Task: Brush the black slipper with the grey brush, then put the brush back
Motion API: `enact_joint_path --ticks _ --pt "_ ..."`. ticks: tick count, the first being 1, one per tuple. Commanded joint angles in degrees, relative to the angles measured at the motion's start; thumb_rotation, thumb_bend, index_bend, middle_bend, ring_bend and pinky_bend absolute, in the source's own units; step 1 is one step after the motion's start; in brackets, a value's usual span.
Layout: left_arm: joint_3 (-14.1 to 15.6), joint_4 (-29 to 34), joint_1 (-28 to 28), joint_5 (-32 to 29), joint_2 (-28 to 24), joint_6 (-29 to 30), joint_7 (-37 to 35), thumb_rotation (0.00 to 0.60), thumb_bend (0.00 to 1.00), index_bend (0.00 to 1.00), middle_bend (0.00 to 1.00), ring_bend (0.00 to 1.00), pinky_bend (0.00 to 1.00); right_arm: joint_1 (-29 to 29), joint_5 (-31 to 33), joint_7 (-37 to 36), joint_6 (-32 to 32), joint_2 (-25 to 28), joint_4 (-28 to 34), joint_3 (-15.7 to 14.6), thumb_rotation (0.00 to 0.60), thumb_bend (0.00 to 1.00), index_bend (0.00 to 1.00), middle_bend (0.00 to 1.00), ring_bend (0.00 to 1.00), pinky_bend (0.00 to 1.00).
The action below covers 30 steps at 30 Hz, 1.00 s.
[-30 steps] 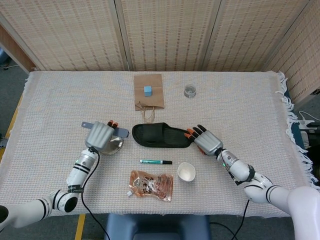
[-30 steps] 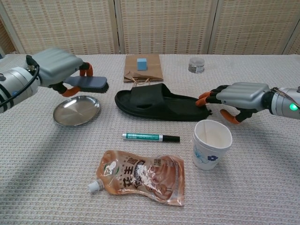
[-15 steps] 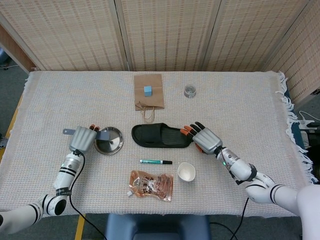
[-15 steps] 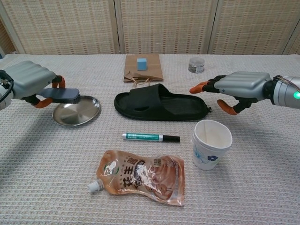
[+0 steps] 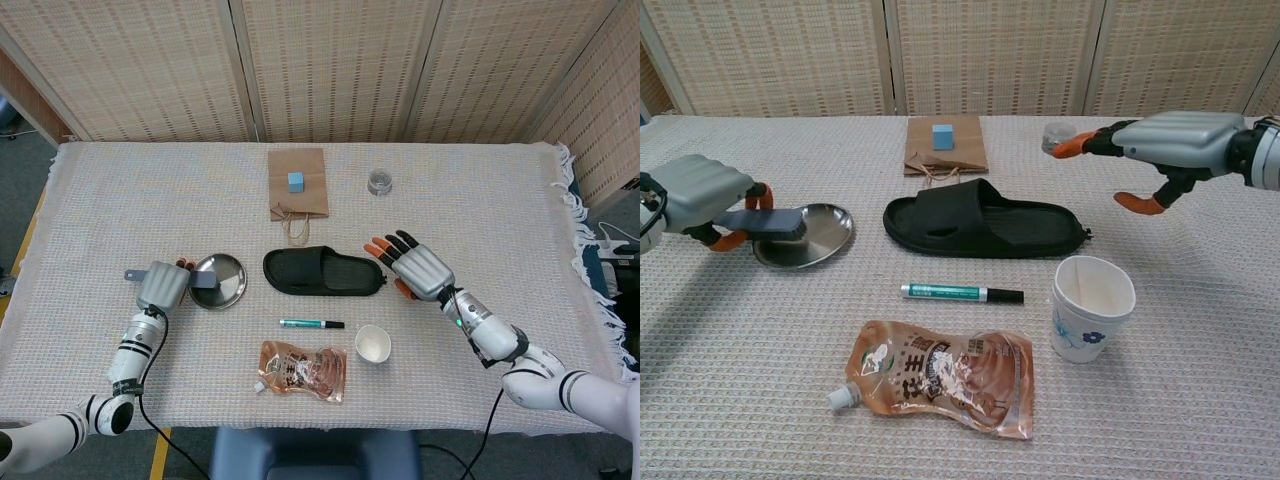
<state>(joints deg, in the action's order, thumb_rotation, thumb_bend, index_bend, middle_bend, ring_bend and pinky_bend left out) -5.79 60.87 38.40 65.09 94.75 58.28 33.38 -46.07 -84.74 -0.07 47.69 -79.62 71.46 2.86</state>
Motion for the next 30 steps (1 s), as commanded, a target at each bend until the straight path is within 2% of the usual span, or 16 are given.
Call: enact_joint_path --ticks 1,6,9,16,20,22,24,27,30 --pt "-0.2 0.1 0.0 -0.6 0.3 -0.6 0.6 0.6 0.45 0.32 0.43 0.75 1.0 0.3 0.2 0.3 0.3 0.3 0.5 0.1 0.6 0.49 0.0 0.01 0.0 0.0" --pt "-0.4 1.5 0.1 -0.1 -0.2 -0.8 0.6 0.6 0.45 0.09 0.29 0.75 1.0 0.7 -0.2 0.3 1.4 0.8 1.2 0.2 0.6 0.48 0.0 0.01 0.0 0.0" --pt "-0.7 3.6 0.4 -0.4 -1.4 -1.8 0.3 0.6 0.43 0.01 0.22 0.74 1.0 1.0 0.0 0.4 1.8 1.1 1.4 0.3 0.6 0.46 0.0 0.01 0.0 0.0" --pt "-0.8 7.5 0.3 -0.1 -3.3 -1.6 0.5 0.6 0.42 0.0 0.18 0.73 1.0 2.1 0.1 1.5 3.9 2.2 2.6 0.5 0.6 0.44 0.0 0.01 0.0 0.0" --pt "-1.3 14.7 -0.5 0.3 -8.5 -0.2 -0.6 0.6 0.42 0.0 0.13 0.69 0.97 4.2 0.4 2.2 7.1 4.0 4.9 0.7 0.6 0.4 0.0 0.01 0.0 0.0" --pt "-1.6 20.4 -1.7 0.7 -13.1 1.0 -2.1 0.6 0.4 0.0 0.09 0.64 0.95 5.7 1.1 3.2 9.0 5.4 7.4 0.8 0.6 0.33 0.0 0.01 0.0 0.0" --pt "-1.8 25.6 -3.3 1.7 -17.4 3.3 -3.9 0.6 0.39 0.0 0.04 0.53 0.87 7.5 1.0 4.8 11.8 6.7 9.9 0.6 0.6 0.28 0.0 0.0 0.0 0.0" --pt "-1.0 32.9 -7.6 5.7 -23.7 9.5 -8.8 0.6 0.39 0.0 0.0 0.26 0.66 11.8 -0.1 8.3 18.0 9.4 14.6 -0.8 0.6 0.25 0.0 0.0 0.0 0.0" --pt "1.0 37.3 -13.6 11.9 -28.2 18.7 -15.2 0.6 0.38 0.0 0.0 0.1 0.48 17.6 -1.3 11.8 25.2 11.9 18.9 -3.2 0.6 0.23 0.0 0.0 0.0 0.0"
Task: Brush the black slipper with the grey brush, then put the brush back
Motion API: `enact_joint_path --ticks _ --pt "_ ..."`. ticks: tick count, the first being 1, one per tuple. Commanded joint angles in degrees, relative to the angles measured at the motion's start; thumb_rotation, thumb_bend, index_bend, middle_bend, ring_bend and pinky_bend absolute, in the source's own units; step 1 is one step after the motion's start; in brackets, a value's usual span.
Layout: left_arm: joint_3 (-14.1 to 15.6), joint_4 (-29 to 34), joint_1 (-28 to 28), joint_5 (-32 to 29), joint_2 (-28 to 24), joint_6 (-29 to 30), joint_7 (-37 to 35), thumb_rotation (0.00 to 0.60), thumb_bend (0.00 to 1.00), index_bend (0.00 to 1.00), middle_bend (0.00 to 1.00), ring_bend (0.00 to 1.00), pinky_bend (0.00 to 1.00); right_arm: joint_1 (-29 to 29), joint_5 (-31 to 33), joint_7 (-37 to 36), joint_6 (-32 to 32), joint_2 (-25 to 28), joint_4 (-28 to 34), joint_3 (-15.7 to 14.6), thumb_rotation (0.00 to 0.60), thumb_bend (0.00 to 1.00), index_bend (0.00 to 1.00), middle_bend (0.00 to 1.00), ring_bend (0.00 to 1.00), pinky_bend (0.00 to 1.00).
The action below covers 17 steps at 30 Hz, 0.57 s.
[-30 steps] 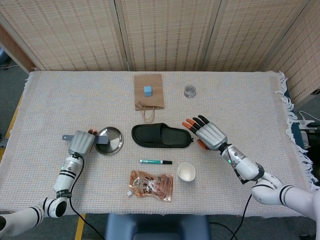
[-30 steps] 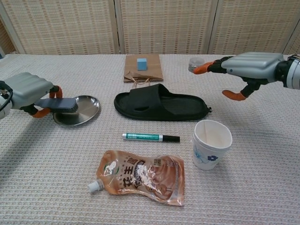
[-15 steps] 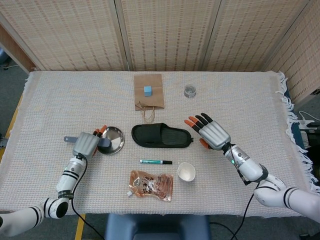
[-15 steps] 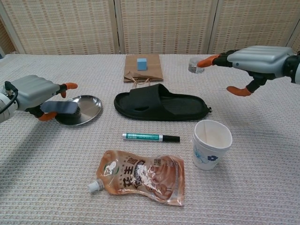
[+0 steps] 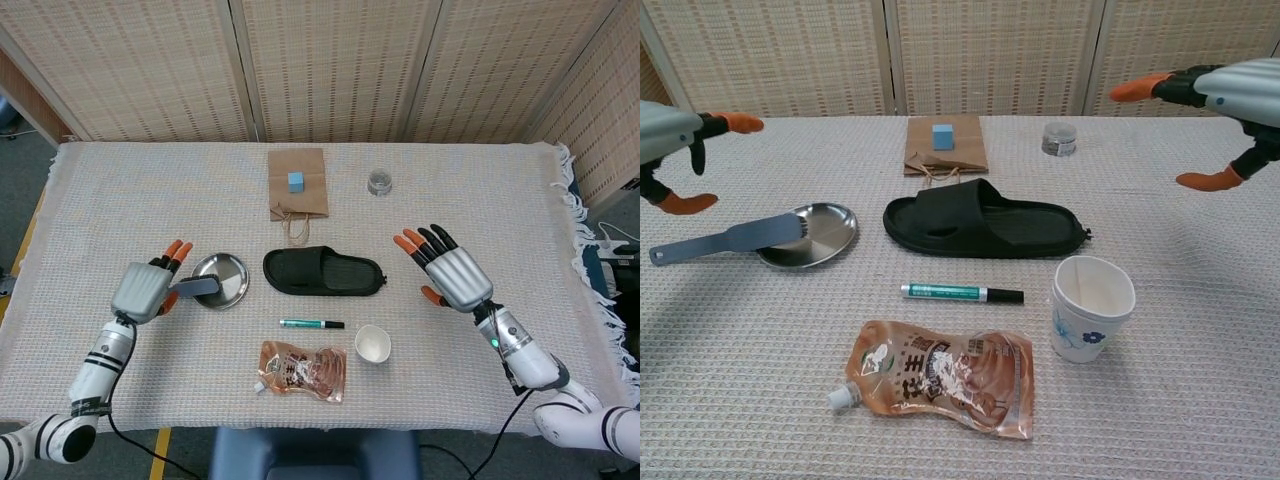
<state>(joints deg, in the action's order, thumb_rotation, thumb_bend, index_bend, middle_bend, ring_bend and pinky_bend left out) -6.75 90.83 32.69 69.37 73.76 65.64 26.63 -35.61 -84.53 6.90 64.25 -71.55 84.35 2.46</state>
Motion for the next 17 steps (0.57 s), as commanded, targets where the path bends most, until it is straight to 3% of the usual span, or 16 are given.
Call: enact_joint_path --ticks 1,4,8,11,17 --pt "2.8 8.0 -10.2 9.8 -8.1 14.8 -10.7 0.6 0.38 0.0 0.0 0.07 0.42 9.2 -1.8 5.4 11.0 4.5 7.0 -3.7 0.6 0.22 0.0 0.0 0.0 0.0" --pt "6.2 6.4 -19.3 16.3 -9.5 28.2 -19.6 0.6 0.38 0.0 0.0 0.01 0.31 17.5 -1.6 5.8 19.7 4.9 8.0 -6.6 0.6 0.22 0.0 0.0 0.0 0.0" --pt "8.3 -1.5 -27.9 17.2 -6.8 38.3 -27.6 0.6 0.39 0.0 0.0 0.0 0.27 26.1 -0.3 3.7 28.6 1.8 4.5 -8.0 0.6 0.22 0.0 0.0 0.0 0.0" --pt "8.9 -4.5 -29.8 15.4 -6.2 37.0 -30.1 0.6 0.38 0.0 0.0 0.0 0.28 29.8 -0.6 3.4 32.8 0.3 1.1 -8.0 0.6 0.22 0.0 0.0 0.0 0.0" --pt "8.5 -4.3 -30.0 16.5 -7.2 34.9 -31.1 0.6 0.39 0.0 0.02 0.0 0.28 31.3 -1.5 1.4 32.1 2.6 2.9 -7.8 0.6 0.22 0.0 0.0 0.0 0.0"
